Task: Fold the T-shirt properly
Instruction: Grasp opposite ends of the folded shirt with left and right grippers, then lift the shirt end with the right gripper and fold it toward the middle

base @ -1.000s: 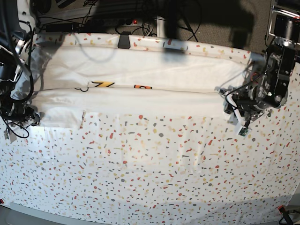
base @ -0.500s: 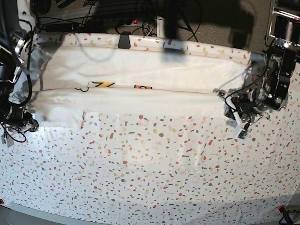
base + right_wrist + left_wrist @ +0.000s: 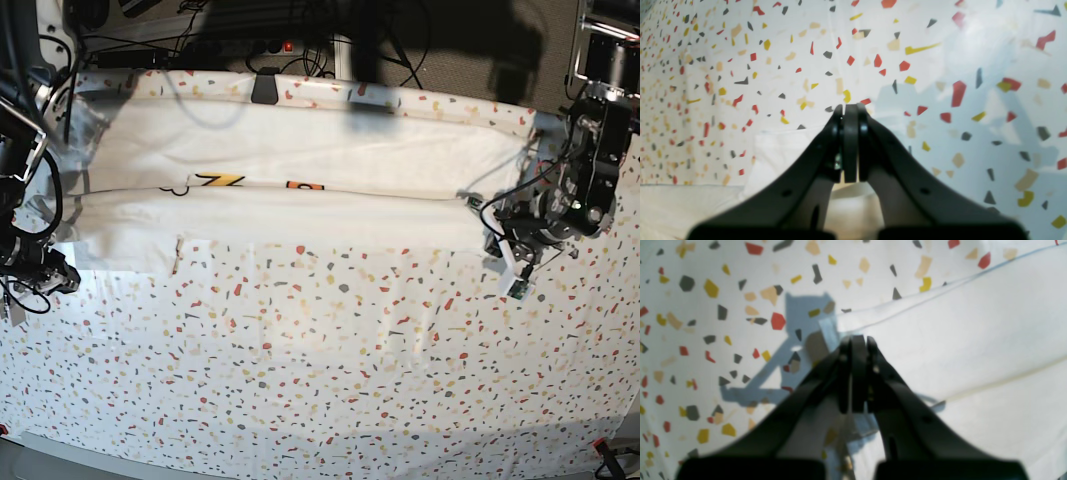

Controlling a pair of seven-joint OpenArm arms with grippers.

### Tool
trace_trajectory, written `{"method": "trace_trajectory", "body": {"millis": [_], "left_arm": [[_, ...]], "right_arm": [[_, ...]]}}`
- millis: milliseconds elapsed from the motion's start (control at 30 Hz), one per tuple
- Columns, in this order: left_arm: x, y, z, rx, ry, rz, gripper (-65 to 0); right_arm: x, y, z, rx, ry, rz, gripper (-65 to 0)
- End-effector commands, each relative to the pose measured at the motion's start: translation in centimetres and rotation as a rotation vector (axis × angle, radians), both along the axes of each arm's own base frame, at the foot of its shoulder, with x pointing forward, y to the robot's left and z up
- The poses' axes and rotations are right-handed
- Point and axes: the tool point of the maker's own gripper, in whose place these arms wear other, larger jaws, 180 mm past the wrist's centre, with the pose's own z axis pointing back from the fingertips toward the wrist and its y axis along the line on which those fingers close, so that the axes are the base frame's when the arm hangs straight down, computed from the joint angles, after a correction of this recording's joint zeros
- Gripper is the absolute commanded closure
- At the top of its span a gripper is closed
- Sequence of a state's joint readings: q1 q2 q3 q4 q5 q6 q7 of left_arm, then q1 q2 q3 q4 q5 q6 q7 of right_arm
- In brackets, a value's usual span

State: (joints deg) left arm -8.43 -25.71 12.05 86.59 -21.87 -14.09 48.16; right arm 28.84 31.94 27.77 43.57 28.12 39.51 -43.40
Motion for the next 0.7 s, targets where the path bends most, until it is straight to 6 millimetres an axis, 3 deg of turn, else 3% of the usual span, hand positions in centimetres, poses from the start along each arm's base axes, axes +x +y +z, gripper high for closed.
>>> {"method": "trace_trajectory", "body": {"millis": [0,267,433,533,667], "left_arm": [[1.4,-0.1,2.2,-0.004,-0.072,-0.010,0.0],[1.1,-1.8,4.6,-0.011,-0.125,-0.058,0.0],[0.2,-2.1,4.3,-0.009,-0.112,-0.070,0.0],[-0.1,-2.1,4.0,-0.010,-0.106,-0.070,0.0],[0.0,-2.2,4.1,-0.015,-0.112,-0.070,0.0]], "right_arm": [[1.3,-1.0,3.1,-0.017,-0.085,-0.007,0.0],[1.6,0.6,5.9,0.011,-0.110,0.059,0.0],[1.5,1.8,7.0,0.038,-0.106,0.106,0.0],[1.4,1.3,7.2,0.019,-0.104,0.100,0.0],[0.9,-1.4,6.8,-0.119,-0.067,0.057,0.0]]}}
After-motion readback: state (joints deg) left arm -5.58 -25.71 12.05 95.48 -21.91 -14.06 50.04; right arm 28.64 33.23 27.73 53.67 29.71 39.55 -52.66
